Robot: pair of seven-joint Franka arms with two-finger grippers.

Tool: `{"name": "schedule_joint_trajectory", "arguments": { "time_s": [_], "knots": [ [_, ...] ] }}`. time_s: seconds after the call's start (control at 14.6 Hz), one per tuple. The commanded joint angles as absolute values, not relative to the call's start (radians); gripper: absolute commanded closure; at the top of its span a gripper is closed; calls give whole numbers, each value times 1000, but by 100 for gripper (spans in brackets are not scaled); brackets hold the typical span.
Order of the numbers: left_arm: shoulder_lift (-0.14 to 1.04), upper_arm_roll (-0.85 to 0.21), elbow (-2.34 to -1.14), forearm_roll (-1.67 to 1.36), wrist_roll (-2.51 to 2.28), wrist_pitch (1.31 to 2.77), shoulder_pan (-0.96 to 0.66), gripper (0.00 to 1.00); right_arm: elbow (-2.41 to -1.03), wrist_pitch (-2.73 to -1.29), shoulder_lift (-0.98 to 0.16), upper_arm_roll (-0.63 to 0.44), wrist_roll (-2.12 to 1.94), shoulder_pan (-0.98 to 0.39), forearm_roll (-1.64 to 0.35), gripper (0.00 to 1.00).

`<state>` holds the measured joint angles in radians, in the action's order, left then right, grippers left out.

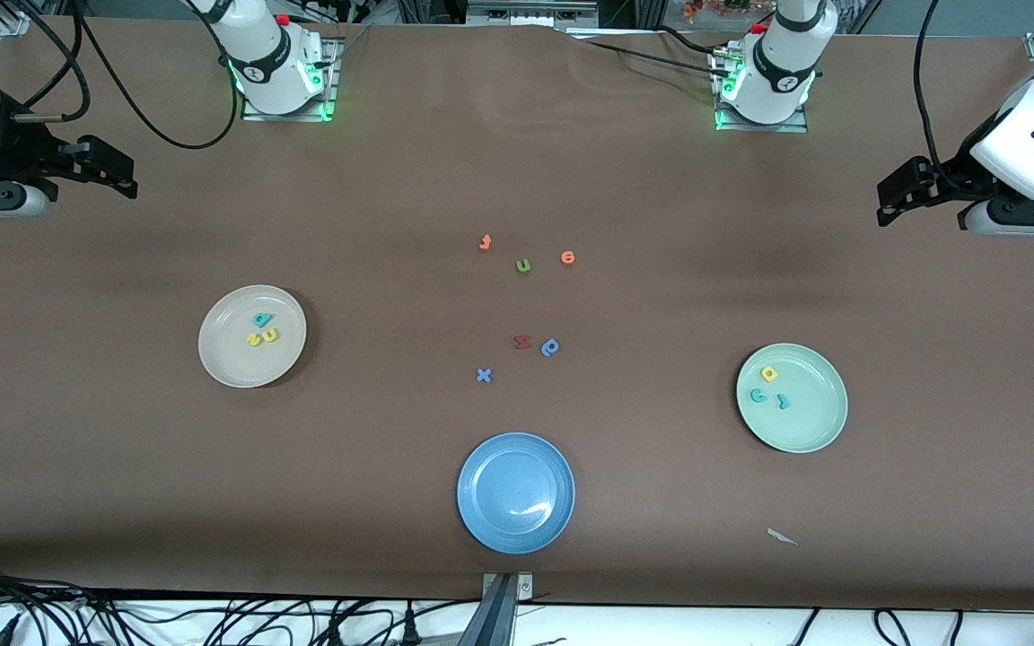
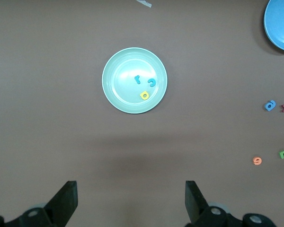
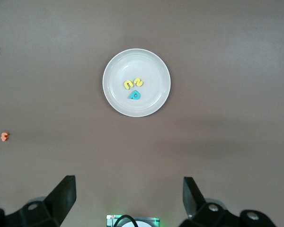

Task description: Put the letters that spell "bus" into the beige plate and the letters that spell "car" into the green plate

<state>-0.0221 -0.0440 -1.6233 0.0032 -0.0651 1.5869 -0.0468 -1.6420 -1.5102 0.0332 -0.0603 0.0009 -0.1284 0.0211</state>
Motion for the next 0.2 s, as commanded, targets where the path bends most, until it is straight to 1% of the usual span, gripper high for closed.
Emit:
{"name": "schedule_joint_trajectory", "arguments": {
  "time_s": [0.0, 0.14],
  "knots": [
    [-12, -49, -1595, 14, -46, 1565, -43, 0, -1618, -1497, 28, -48, 9, -115, 2, 0],
    [-12, -49, -1597, 14, -46, 1565, -43, 0, -1618, -1500, 28, -48, 9, -115, -12, 0]
  ]
}}
